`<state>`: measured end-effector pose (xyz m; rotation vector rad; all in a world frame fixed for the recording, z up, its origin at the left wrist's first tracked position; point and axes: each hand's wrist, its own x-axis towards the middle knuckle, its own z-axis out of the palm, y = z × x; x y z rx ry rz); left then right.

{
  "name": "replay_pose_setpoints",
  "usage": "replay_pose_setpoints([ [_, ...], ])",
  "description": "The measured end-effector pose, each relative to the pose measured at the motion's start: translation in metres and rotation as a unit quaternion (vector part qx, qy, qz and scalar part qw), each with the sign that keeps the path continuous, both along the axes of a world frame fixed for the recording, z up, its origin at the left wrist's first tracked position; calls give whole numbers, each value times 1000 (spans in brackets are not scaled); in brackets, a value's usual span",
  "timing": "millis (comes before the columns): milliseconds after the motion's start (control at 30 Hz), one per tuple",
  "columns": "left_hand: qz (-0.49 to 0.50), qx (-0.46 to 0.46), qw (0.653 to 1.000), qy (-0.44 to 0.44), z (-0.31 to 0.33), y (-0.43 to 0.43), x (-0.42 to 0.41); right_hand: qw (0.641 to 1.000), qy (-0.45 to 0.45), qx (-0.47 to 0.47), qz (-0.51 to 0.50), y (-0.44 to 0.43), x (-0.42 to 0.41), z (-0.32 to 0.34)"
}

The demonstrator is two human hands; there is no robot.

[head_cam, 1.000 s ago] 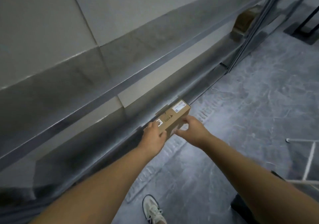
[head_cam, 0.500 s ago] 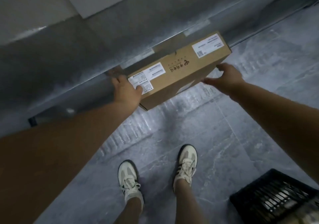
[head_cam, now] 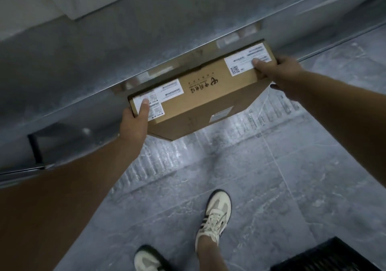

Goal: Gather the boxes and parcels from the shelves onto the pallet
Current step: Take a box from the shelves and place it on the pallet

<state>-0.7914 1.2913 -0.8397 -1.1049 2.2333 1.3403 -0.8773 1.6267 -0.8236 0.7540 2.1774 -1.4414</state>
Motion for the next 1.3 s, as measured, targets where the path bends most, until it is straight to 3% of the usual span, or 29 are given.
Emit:
replay_pose_setpoints([
  [133,79,-6,995,-61,2,6,11,1000,-6,-17,-13,9,23,7],
  [367,87,51,995,-16,61,1,59,999,34,-10,-31,15,94,72],
  [533,48,47,996,60,168,-33,107,995,82,8,-51,-17,165,165],
  [933,48,7,962,268,500,-139,255,967,246,68,22,-104,276,490],
  [1133,62,-19,937,343,583,-176,324,940,330,18,87,-155,274,581],
  [1300,104,-71,916,380,634,-192,346,907,369,-29,200,-188,261,633],
])
